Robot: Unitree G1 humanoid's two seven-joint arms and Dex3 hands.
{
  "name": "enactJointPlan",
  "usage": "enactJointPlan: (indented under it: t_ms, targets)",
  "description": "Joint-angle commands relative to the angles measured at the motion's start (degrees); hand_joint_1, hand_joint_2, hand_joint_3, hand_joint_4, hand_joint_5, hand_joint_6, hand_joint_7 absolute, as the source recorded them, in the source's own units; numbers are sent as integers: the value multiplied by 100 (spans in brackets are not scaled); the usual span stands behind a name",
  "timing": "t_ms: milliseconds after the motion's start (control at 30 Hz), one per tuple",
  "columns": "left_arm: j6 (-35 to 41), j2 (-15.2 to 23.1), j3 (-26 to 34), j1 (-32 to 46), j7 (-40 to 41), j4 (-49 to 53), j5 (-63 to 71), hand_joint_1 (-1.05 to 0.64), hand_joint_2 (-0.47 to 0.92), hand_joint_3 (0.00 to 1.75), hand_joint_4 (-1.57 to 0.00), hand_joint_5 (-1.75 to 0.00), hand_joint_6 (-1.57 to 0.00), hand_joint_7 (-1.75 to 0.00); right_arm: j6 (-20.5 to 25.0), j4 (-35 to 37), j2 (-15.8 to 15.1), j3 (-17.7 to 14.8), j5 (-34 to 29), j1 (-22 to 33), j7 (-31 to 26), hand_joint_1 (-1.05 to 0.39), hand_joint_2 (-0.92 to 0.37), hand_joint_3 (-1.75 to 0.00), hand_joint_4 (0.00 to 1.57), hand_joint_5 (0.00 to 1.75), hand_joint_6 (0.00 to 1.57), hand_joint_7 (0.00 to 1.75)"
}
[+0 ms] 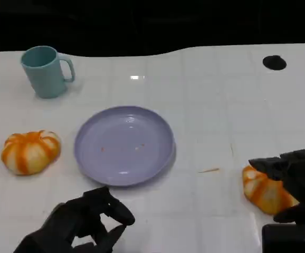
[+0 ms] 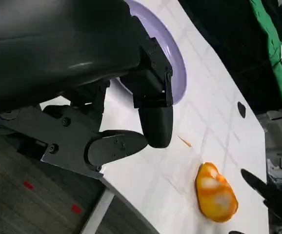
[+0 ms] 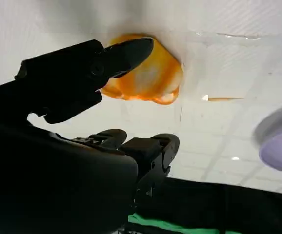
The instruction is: Grasp the bread from the table and place it into the plate.
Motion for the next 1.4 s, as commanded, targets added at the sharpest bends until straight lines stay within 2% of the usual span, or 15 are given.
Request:
enactJointPlan:
  t_ms: [33, 333, 533, 667, 767, 800, 833, 900, 933, 967, 1000, 1033, 1100, 1300, 1400]
  targets:
    - [83, 45, 27, 33, 16, -131, 19, -25, 82, 62, -60, -174, -63, -127, 155, 643, 43, 227, -52, -375, -96, -53, -87, -2, 24, 16, 38, 2]
    - [70, 54, 29, 73, -3, -197, -1, -25, 81, 63, -62, -175, -63, -127, 286, 2022, 285, 533, 342, -956, -294, -48, -91, -3, 28, 14, 45, 3]
    - [95, 87, 25, 94, 1, -266, 46, -26, 82, 62, -62, -175, -63, -127, 432, 2695, 483, 609, 802, -1300, -317, -47, -92, -16, 32, 11, 52, 4]
    - [105, 72, 31, 123, -6, -305, -3, -25, 82, 62, -62, -175, -63, -127, 404, 3118, 616, 668, 945, -1476, -698, -45, -92, -23, 41, 13, 63, 7]
    - [123, 65, 22, 129, 0, -320, 2, -25, 82, 62, -62, -175, -63, -127, 247, 3414, 773, 597, 1071, -1521, -1411, -40, -92, -22, 55, 13, 79, 9]
    - [139, 62, 19, 132, 0, -333, 1, -25, 82, 62, -63, -175, -63, -127, 96, 3554, 855, 541, 1100, -1524, -1894, -33, -92, -18, 74, 28, 94, 13]
    - [149, 61, 16, 133, -1, -342, 1, -24, 82, 63, -63, -175, -63, -127, -37, 3671, 901, 512, 1121, -1533, -2271, -29, -92, -15, 76, 63, 105, 13]
    - [160, 55, 12, 134, 0, -357, -3, -24, 81, 63, -64, -175, -63, -127, -336, 3927, 923, 522, 1087, -1584, -2965, -21, -92, -16, 75, 119, 121, 14]
    - [167, 52, 11, 134, 0, -363, -7, -24, 81, 63, -64, -175, -63, -127, -460, 4037, 918, 540, 1080, -1614, -3197, -17, -86, -29, 76, 142, 123, 22]
    - [174, 51, 11, 135, 0, -368, -10, -24, 81, 63, -64, -175, -63, -127, -553, 4130, 913, 557, 1083, -1642, -3362, -14, -74, -51, 76, 153, 120, 34]
    - [167, 49, 8, 133, 4, -365, -4, -24, 81, 63, -64, -175, -63, -127, -727, 4210, 915, 541, 1125, -1667, -3578, -13, -65, -69, 76, 159, 115, 47]
    - [163, 48, 5, 132, 8, -363, 1, -24, 81, 64, -64, -175, -63, -127, -844, 4267, 917, 534, 1152, -1691, -3730, -10, -56, -90, 86, 168, 103, 91]
    - [163, 44, -2, 130, 15, -367, 11, -24, 81, 64, -64, -175, -63, -127, -1023, 4352, 916, 531, 1184, -1747, -3953, -10, -48, -104, 91, 173, 90, 122]
    - [150, 38, -4, 125, 25, -361, 19, -24, 81, 64, -63, -175, -63, -128, -1313, 4364, 945, 512, 1311, -1817, -4223, -12, -42, -110, 92, 175, 86, 134]
    - [167, 49, -12, 147, 27, -381, 44, -24, 81, 64, -63, -175, -63, -127, -1465, 4269, 933, 513, 1373, -1796, -4254, -12, -37, -118, 92, 175, 80, 151]
